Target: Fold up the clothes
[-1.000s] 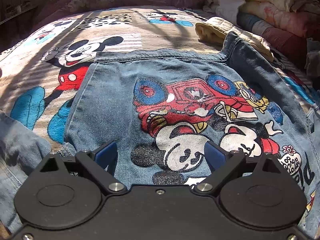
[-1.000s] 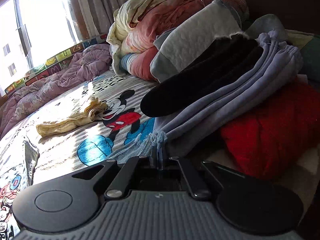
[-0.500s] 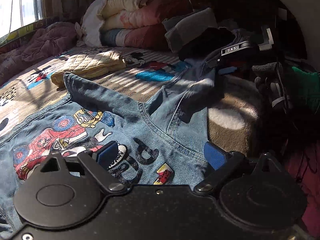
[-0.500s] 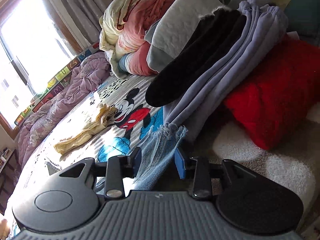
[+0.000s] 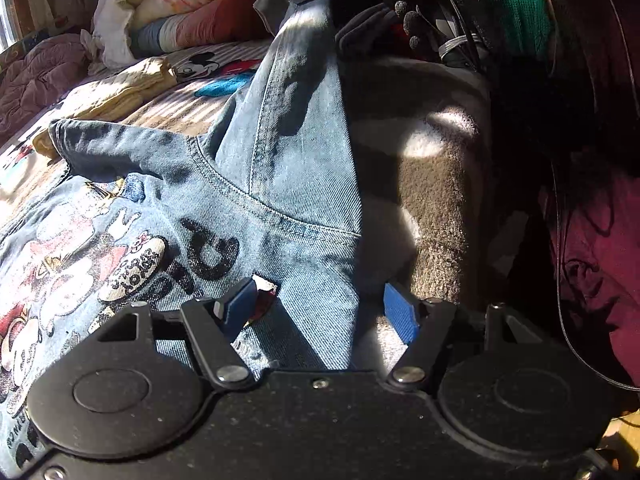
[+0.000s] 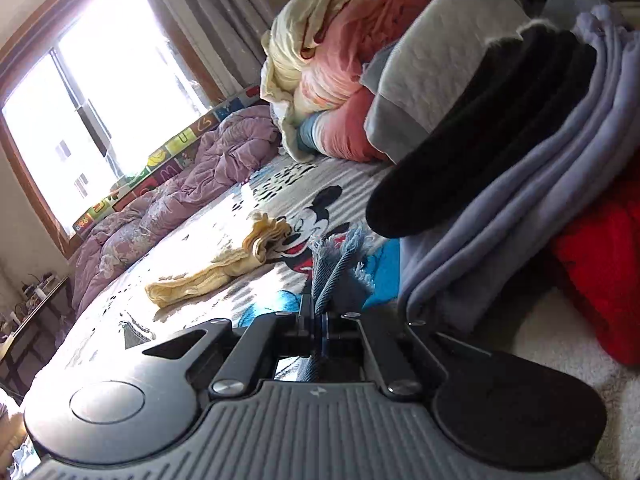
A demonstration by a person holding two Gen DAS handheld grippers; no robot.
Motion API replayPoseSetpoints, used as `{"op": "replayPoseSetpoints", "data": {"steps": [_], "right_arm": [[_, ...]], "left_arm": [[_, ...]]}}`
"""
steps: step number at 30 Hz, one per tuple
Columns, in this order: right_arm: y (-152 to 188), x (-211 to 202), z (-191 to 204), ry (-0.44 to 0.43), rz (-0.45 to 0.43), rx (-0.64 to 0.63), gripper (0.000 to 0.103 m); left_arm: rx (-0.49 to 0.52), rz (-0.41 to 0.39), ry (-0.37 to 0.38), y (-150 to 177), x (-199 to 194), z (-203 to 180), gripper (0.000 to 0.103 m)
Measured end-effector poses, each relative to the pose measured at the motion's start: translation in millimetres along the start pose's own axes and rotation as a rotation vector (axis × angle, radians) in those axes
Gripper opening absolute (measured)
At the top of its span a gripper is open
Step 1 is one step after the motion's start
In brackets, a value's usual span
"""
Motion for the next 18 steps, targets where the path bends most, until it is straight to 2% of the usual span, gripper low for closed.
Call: {"op": "replayPoseSetpoints", "data": {"steps": [2, 3, 6, 7, 8, 11, 12, 13, 15, 18], "right_arm": [[-19.9, 3.0, 6.1, -0.035, -0.015, -0.003, 0.005], [-23.5, 11.3, 6.4, -0.01, 0.008, -0.045, 0.005], [-5.6, 39.4, -10.1, 0.131, 0.16, -0.126, 0.005], [-1.7, 42.4, -15.8, 0.165, 0.18, -0.129, 0.005], [3.9, 40.8, -21.8, 0.201, 0.19, -0.126, 0.011], [6.9, 24.9, -15.9, 0.256, 0.135, -0.193, 0.014], [8.0, 16.1, -9.3, 0.263, 0.104, -0.229, 0.019], [10.1, 6.0, 0.9, 0.26, 0.07, -0.276, 0.021], [16.1, -6.6, 23.8, 0.191, 0.048, -0.335, 0.026], [34.4, -7.9, 63.9, 0.072, 0.099, -0.427, 0.032]], "left_arm": [[-0.006, 0.001, 0.011, -0.2, 0.9, 0.9, 0.068], [-0.008, 0.002, 0.017, -0.5, 1.2, 1.2, 0.068], [-0.014, 0.003, 0.037, -1.5, 1.0, 2.0, 0.071], [-0.02, -0.001, 0.046, -2.1, -1.6, 2.4, 0.073], [-0.025, -0.004, 0.054, -2.6, -4.1, 2.7, 0.074], [-0.043, -0.013, 0.081, -4.3, -11.8, 3.8, 0.075], [-0.049, -0.017, 0.09, -4.8, -14.4, 4.1, 0.075], [-0.055, -0.02, 0.099, -5.4, -17.0, 4.5, 0.075], [-0.11, -0.059, 0.121, -10.4, -29.3, 13.6, 0.075], [-0.25, -0.141, 0.092, -10.0, -49.2, 51.6, 0.075]]}}
Point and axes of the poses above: each gripper's, at about its wrist camera, not at the fingertips, and x roughly the way its jaws point, z to its left, y to its underside, the point moved 6 cm from there along x, roughly the way its jaws point, and after that the axes turned 9 degrees about y, right-handed, at the moved point
